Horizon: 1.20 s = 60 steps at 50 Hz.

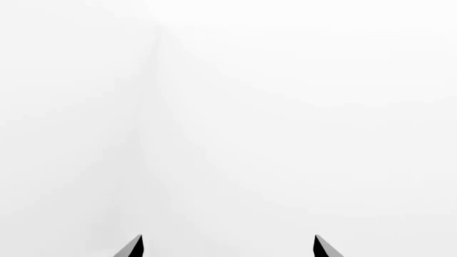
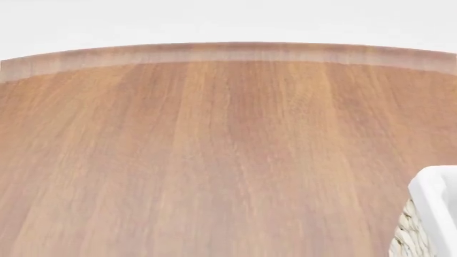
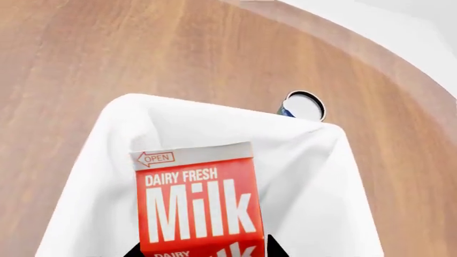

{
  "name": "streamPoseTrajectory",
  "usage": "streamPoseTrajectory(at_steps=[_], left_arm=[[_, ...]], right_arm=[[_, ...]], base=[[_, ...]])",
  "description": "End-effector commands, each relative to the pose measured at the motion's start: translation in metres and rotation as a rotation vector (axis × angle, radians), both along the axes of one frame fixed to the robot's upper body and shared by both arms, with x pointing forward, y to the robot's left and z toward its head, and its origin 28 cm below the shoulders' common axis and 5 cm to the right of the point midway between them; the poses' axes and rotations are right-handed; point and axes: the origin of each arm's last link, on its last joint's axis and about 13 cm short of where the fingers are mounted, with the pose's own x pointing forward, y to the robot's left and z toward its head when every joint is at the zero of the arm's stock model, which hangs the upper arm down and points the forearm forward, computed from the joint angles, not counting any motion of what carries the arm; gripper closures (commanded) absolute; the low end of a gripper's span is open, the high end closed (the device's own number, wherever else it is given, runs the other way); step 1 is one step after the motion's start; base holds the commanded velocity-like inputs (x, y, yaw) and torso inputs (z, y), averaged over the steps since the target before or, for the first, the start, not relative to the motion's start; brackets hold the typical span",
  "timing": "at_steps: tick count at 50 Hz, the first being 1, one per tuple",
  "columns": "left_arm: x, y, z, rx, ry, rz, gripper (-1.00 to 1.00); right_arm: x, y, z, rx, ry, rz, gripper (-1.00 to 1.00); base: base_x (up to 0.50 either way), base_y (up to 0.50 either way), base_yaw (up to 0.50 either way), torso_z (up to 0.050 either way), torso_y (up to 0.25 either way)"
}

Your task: Pick the milk and place it in the basket.

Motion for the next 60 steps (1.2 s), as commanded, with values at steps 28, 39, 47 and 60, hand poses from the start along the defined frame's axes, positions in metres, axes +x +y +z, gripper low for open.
streamPoseTrajectory(at_steps=[28,39,47,60], left_arm=[[-0.0024,0.0023,-0.0001,0.022,-0.019,0.024,-1.00],[-0.0026,0.0020,-0.0005,0.026,-0.022,0.020,-1.00],[-0.0024,0.0027,-0.0003,0.007,-0.018,0.017,-1.00],[-0.0023,0.0026,-0.0002,0.006,-0.020,0.017,-1.00]], right_arm=[[-0.0049,-0.0045,0.0073,0.008,-0.058,-0.027,1.00],[-0.0044,-0.0042,0.0067,0.008,-0.053,-0.023,1.00],[-0.0043,-0.0041,0.0058,0.007,-0.051,-0.022,1.00],[-0.0056,-0.0046,0.0050,0.005,-0.049,-0.026,1.00]], base=[[0.00,0.00,0.00,0.000,-0.070],[0.00,0.00,0.00,0.000,-0.103],[0.00,0.00,0.00,0.000,-0.030],[0.00,0.00,0.00,0.000,0.000]])
